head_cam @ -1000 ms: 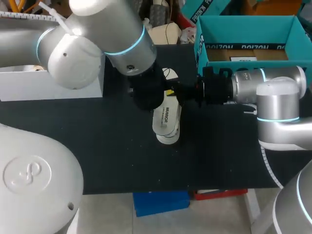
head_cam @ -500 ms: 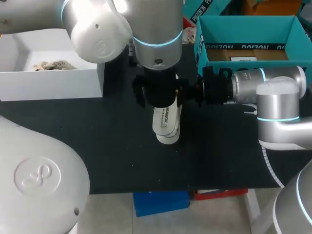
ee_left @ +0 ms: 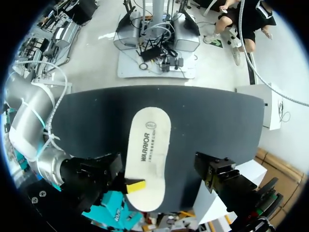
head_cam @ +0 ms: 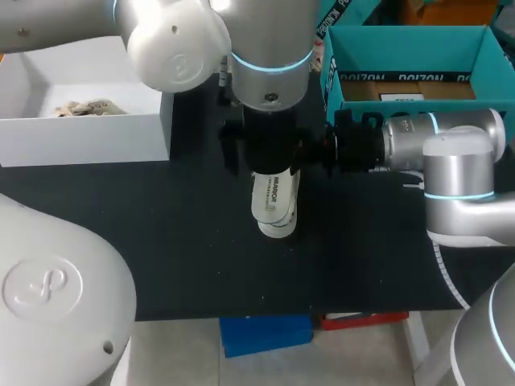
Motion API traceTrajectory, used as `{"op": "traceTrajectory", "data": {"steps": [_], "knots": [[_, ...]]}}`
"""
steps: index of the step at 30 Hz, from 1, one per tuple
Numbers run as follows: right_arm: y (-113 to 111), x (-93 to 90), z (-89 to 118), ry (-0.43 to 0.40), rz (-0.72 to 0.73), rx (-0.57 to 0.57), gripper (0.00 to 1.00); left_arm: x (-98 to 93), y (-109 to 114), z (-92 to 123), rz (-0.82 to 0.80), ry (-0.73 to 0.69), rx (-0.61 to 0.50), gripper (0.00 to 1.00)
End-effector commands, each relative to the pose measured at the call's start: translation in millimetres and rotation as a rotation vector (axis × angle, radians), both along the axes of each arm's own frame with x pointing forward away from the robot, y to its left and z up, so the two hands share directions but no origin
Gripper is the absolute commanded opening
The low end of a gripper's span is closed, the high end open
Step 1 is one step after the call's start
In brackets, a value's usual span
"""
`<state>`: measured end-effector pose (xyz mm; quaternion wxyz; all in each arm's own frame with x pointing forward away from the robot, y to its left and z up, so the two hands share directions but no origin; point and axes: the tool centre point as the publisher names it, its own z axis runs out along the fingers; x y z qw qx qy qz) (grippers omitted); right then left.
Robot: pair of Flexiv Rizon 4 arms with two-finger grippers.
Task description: Take the shoe out of the shoebox, open the shoe tongue, remove and reinsert the insole, then place the shoe into the shoebox
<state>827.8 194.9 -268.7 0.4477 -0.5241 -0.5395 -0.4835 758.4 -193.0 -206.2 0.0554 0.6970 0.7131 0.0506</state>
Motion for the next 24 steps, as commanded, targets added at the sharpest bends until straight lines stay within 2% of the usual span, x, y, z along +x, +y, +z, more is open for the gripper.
{"op": "traceTrajectory", "data": {"steps": [1, 4, 19, 24], "knots": [[1, -0.6, 0, 0.0, -0.003, -0.001, 0.0, 15.2, 3, -1, -0.002, 0.008, -0.01, 1.0], [1, -0.6, 0, 0.0, -0.003, -0.001, 0.0, 30.6, 0, 1, -0.003, 0.005, -0.01, 1.0], [1, -0.6, 0, 0.0, -0.003, -0.001, 0.0, 132.4, -21, 0, -0.014, -0.003, -0.001, 1.0], [1, -0.6, 0, 0.0, -0.003, -0.001, 0.0, 154.0, -25, -6, -0.013, -0.002, -0.025, 1.0]]}}
